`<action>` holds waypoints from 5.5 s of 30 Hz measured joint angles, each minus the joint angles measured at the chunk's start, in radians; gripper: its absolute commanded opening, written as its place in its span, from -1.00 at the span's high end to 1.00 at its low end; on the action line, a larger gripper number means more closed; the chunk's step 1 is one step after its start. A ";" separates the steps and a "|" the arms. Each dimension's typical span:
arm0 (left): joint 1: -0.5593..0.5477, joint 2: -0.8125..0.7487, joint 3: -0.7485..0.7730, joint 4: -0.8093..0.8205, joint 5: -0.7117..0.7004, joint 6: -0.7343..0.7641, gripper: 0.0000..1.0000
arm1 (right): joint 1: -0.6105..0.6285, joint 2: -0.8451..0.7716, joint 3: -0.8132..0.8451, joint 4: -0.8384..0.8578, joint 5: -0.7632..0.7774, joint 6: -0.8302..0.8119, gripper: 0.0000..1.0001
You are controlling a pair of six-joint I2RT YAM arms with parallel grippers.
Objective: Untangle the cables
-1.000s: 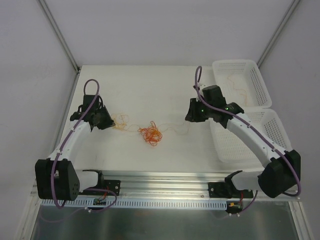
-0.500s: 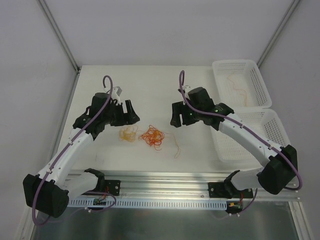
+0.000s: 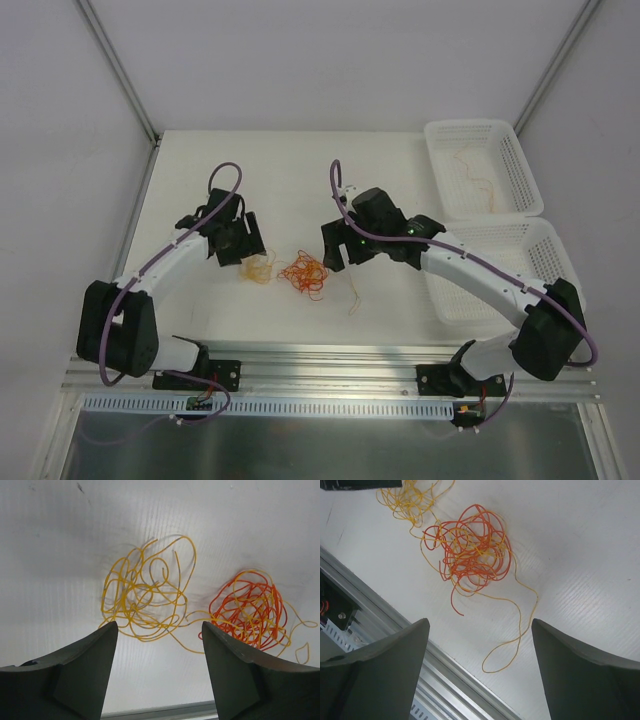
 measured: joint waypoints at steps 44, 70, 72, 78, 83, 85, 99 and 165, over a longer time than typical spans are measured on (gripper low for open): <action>-0.080 -0.184 0.272 0.014 0.149 0.068 1.00 | -0.003 0.030 -0.097 0.209 -0.073 0.083 -0.72; -0.249 -0.180 0.314 -0.002 0.174 0.091 1.00 | -0.001 -0.042 -0.040 0.491 -0.146 0.342 -0.04; -0.257 -0.179 0.317 -0.002 0.167 0.092 1.00 | -0.001 -0.035 -0.040 0.491 -0.147 0.338 0.48; -0.263 -0.181 0.307 0.004 0.120 0.100 0.95 | -0.011 -0.051 -0.039 0.415 -0.100 0.285 0.99; -0.263 -0.203 0.230 0.012 0.058 0.120 0.78 | -0.083 -0.144 -0.017 0.273 -0.013 0.205 0.99; -0.264 -0.218 0.188 0.037 0.056 0.127 0.65 | -0.104 -0.181 0.012 0.224 0.034 0.173 0.99; -0.268 -0.256 -0.090 0.206 0.086 0.070 -0.43 | -0.121 -0.268 0.212 -0.006 0.169 0.018 0.99; 0.430 0.093 -0.106 0.106 0.009 -0.157 0.05 | -0.136 -0.583 0.373 -0.217 0.460 -0.254 0.99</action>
